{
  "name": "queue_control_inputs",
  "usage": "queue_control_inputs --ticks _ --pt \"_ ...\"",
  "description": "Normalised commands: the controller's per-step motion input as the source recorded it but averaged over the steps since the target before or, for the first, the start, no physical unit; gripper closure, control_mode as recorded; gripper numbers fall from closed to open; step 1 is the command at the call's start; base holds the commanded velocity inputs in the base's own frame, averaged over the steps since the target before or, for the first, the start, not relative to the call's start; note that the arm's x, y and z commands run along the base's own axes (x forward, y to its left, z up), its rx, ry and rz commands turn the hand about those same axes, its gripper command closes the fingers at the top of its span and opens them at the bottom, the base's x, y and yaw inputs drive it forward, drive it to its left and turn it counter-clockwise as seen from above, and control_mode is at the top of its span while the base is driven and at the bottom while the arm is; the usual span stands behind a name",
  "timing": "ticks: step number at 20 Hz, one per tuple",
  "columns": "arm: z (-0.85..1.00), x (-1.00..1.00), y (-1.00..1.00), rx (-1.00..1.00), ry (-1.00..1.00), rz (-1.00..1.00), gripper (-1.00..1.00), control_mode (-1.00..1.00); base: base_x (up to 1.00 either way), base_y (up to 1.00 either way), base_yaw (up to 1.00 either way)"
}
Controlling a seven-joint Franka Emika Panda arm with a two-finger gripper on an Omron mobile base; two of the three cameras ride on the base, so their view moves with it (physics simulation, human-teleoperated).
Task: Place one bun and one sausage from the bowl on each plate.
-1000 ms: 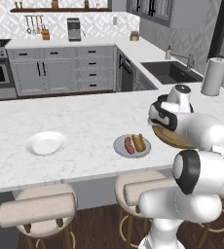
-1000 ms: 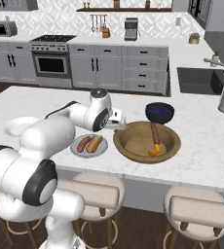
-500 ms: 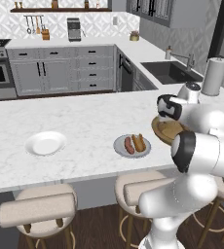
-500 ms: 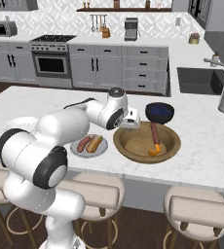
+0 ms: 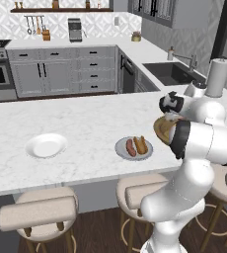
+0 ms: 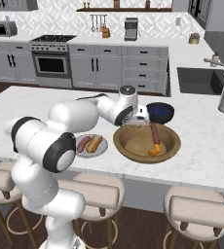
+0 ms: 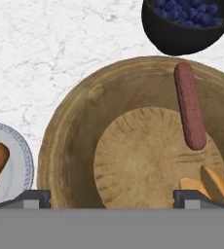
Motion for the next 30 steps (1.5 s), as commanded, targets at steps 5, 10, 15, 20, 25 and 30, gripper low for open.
queue_control_inputs --ticks 5,10,15,20,25,30 --pt "-0.05 0.25 -0.29 0.00 0.00 0.00 -1.00 -1.00 0.00 0.00 0.00" --pt "-0.23 0.04 -0.35 -0.02 0.00 0.00 -1.00 -1.00 0.00 0.00 0.00" --pt "-0.32 0.00 -0.34 -0.02 0.00 0.00 -1.00 -1.00 0.00 0.00 0.00" --pt "-0.24 0.05 -0.37 0.00 0.00 0.00 -1.00 -1.00 0.00 0.00 0.00" --pt "-0.13 0.18 -0.26 -0.01 0.00 0.00 -1.00 -1.00 0.00 0.00 0.00" --pt "-0.14 0.35 -0.04 -0.01 0.00 0.00 -1.00 -1.00 0.00 0.00 0.00"
